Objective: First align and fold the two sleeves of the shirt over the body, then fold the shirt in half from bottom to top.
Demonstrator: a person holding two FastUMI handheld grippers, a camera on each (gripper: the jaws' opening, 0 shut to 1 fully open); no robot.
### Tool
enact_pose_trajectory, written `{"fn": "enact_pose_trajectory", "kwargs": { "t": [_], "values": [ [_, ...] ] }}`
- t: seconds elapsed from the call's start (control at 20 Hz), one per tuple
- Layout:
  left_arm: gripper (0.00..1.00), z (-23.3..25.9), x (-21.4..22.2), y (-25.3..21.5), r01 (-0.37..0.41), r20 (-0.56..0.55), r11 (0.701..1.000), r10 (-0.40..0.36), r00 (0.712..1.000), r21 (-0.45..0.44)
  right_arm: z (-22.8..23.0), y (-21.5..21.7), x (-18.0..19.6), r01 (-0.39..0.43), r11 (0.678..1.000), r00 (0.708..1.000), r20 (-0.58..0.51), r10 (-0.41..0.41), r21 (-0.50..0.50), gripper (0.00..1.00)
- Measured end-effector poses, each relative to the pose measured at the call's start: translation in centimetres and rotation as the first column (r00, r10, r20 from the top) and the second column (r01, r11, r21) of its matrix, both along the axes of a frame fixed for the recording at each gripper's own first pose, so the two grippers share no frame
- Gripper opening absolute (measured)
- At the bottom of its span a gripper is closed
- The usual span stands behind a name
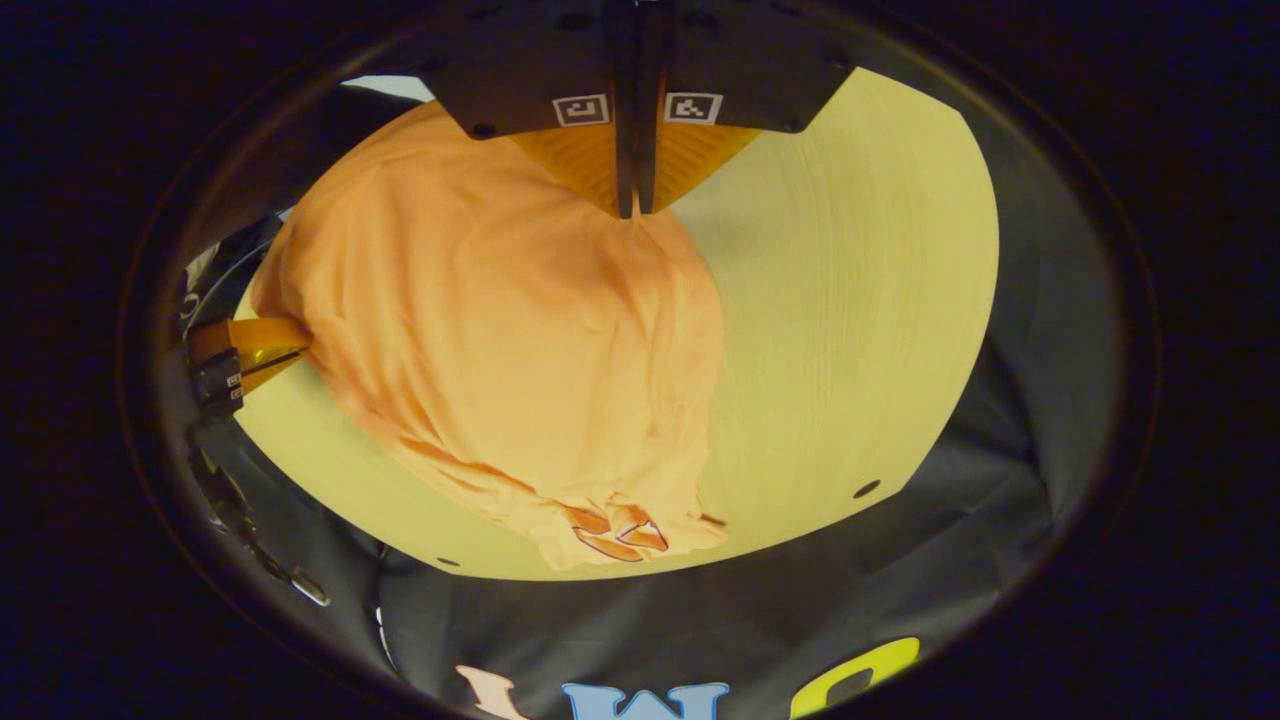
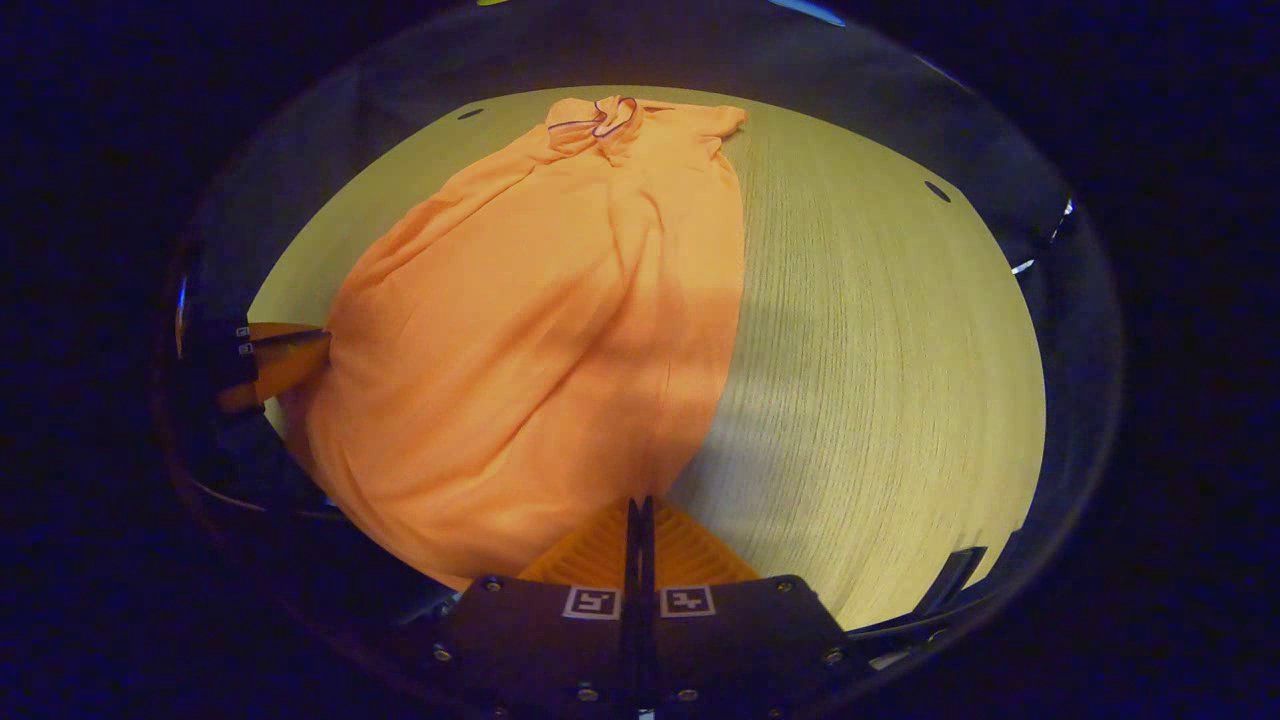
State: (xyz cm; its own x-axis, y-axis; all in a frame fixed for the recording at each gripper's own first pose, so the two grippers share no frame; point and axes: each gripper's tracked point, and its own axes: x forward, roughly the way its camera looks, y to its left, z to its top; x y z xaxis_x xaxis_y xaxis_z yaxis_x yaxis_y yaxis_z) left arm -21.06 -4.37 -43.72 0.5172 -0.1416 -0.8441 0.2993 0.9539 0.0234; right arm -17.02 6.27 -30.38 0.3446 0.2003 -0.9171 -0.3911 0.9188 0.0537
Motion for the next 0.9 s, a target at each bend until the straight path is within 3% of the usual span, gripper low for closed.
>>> {"fn": "enact_pose_trajectory", "kwargs": {
  "t": [0.35,0.9],
  "values": [
    [0.06,3.4,6.4,-0.3,-0.076,0.072,0.995,0.080,0.994,-0.057,3.6,0.6,4.4,0.057,0.996,0.996,0.062,-0.061,0.067,0.00],
    [0.06,9.5,21.2,-1.8,-0.052,0.256,0.994,0.077,0.964,-0.100,9.5,1.7,19.1,0.031,0.992,0.966,0.250,-0.061,0.123,0.00]
  ]
}}
